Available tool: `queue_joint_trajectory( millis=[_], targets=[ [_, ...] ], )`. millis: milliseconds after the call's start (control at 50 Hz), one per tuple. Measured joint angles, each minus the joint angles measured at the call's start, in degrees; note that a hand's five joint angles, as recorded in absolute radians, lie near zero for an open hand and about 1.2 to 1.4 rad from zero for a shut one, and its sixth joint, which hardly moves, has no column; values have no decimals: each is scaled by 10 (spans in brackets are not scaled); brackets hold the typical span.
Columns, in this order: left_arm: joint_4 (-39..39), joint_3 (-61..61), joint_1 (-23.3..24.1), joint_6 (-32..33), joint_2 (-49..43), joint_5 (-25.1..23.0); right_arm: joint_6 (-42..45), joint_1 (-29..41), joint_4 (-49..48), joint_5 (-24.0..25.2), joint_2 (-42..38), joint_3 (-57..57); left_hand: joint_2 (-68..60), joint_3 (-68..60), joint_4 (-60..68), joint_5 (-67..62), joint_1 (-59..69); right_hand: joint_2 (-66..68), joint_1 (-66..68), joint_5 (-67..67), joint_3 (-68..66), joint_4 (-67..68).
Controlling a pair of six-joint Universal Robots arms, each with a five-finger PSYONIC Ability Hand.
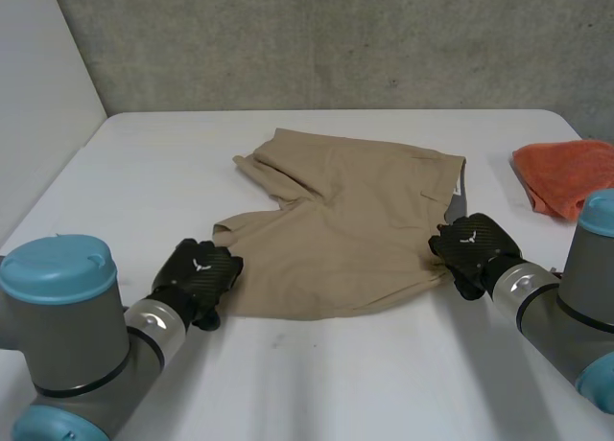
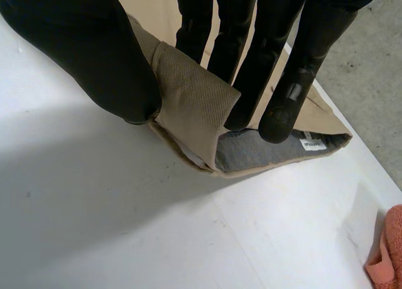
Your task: Fold the laundry.
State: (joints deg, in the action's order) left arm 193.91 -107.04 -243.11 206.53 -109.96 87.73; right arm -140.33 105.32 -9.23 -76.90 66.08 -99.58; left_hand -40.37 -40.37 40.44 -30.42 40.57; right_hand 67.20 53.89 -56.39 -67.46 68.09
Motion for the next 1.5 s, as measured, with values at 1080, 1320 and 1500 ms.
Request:
queue_joint_trajectory(
  millis=[1080, 1320, 1500],
  targets=[
    [-47, 37, -14, 4, -7, 4, 20, -4, 51, -5, 24, -1, -281, -277, 282, -251, 239, 0, 0, 0, 0, 2],
    [-281, -18, -9, 5, 192, -3, 127, -10, 305, 0, 145, -3, -282, -279, 282, -251, 239, 0, 0, 0, 0, 2],
    [-283, -26, 0, 17, 193, -10, 177, -36, 359, 3, 157, -33, -282, -279, 282, -251, 239, 0, 0, 0, 0, 2]
  ],
)
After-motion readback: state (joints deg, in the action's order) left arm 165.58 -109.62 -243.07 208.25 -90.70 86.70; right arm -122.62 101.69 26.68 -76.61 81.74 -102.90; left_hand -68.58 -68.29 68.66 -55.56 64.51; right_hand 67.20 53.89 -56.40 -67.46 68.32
